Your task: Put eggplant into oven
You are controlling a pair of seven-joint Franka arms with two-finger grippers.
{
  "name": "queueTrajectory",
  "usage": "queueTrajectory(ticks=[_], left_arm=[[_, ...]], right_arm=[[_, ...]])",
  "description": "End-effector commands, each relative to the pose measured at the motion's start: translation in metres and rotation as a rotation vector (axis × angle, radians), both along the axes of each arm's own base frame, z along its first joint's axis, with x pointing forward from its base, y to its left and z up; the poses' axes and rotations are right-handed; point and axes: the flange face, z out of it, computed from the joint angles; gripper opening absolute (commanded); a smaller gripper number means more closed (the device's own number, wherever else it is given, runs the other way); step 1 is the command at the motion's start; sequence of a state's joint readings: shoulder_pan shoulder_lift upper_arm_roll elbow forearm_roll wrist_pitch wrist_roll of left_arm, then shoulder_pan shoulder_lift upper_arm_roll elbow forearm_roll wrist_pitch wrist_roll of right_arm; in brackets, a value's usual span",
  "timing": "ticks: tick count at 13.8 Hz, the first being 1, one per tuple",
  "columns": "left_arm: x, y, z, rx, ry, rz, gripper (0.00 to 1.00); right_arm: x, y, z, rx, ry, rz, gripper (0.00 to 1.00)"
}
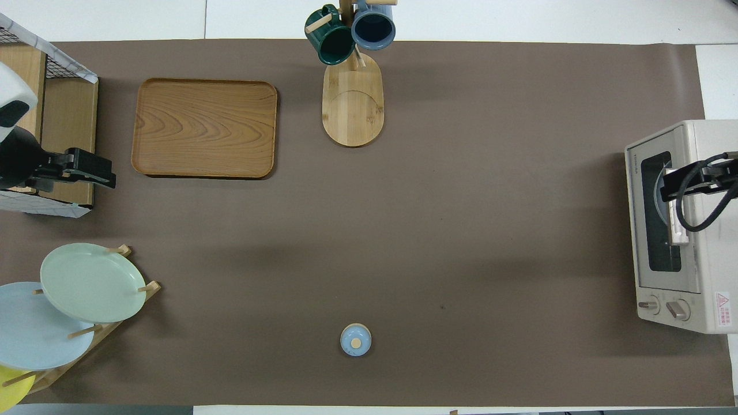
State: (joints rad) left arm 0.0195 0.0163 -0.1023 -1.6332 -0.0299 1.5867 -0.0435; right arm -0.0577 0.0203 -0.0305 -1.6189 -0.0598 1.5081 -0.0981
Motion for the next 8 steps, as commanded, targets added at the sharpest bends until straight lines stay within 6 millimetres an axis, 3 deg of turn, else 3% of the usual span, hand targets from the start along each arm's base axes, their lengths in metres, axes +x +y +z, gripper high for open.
queueTrajectory(ticks=[1,8], left_arm=[[-0.0051,0.0035,0.0019,0.011,-0.015,-0.004,1.00],[-0.0052,0.0027,0.0019,0.011,-0.015,-0.005,1.00]], right_arm=[[-0.0044,0.0000,0.0046,0.016,0.000,-0.016,1.00],[-0.0052,-0.0039,0.0031,0.018,0.005,-0.022,1.00]])
